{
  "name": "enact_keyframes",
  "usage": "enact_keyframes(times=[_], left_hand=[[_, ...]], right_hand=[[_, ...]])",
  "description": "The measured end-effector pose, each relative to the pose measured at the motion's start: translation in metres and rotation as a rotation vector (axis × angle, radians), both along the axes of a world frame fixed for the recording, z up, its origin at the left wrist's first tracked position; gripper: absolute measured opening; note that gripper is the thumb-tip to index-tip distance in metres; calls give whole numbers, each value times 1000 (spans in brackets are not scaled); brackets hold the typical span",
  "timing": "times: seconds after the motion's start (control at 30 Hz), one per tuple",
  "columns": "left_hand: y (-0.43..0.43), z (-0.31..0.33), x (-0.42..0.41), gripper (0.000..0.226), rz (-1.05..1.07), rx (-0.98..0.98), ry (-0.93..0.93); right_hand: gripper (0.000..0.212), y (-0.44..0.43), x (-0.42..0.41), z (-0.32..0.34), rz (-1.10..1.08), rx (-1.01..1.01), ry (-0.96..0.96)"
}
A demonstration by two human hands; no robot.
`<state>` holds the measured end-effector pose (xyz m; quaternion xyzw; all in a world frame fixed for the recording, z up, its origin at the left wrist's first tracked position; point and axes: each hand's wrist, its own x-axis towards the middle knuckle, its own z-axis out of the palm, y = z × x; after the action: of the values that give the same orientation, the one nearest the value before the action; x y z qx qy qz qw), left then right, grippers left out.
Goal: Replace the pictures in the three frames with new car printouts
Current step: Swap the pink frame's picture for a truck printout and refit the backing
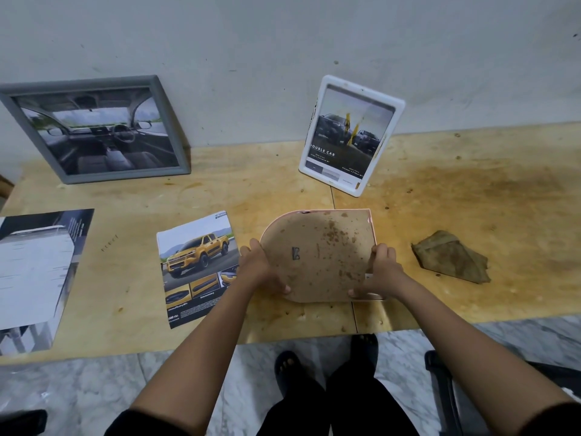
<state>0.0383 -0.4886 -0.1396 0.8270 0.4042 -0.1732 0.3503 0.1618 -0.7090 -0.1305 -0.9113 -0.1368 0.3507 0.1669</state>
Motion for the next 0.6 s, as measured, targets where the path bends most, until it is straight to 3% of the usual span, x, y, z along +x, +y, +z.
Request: enact_keyframes(times=[0.17, 0.33, 0.6], left_hand=[[12, -6, -25, 78, 1, -144, -195], [17, 1, -31, 49, 139, -190, -349], [17, -3, -16, 36, 342, -223, -324]], right_hand=[[117, -6, -7, 0, -72, 77, -57], [116, -8, -6, 0, -18, 54, -36], [100, -5, 6, -1, -73, 119, 59]])
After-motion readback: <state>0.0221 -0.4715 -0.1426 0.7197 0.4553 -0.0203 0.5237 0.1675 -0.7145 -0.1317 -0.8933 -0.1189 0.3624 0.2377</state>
